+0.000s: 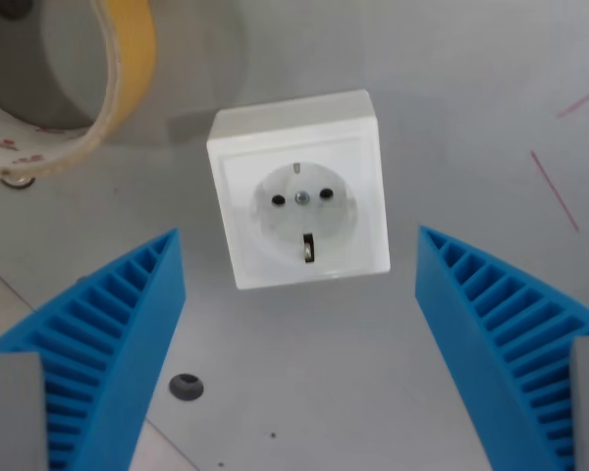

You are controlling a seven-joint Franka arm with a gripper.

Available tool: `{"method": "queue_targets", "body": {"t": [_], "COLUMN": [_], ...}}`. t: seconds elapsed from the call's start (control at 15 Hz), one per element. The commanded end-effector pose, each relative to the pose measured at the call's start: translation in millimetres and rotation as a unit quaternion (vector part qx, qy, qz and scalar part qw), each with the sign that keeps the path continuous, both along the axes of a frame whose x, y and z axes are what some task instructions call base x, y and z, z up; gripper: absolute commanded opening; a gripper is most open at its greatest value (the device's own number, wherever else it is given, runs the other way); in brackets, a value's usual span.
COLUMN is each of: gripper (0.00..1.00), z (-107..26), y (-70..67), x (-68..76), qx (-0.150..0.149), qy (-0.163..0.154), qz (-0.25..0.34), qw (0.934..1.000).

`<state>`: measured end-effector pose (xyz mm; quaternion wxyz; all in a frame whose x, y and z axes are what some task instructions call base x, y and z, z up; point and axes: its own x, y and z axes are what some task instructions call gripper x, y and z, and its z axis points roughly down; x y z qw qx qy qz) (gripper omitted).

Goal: Move above the white socket

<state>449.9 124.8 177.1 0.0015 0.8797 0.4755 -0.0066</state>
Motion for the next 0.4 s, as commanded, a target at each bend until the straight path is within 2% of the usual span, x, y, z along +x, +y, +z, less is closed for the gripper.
{"method": "queue_targets", "body": {"t": [0.07,0.4], "gripper": [1.00,1.00], "z": [-7.4,-13.5], "y": [3.5,7.2], "x": [-3.8,-2.7], "qx": [0.001,0.001], "qy": [-0.054,-0.050], "qz": [0.065,0.055], "qw": [0.9964,0.9973]}}
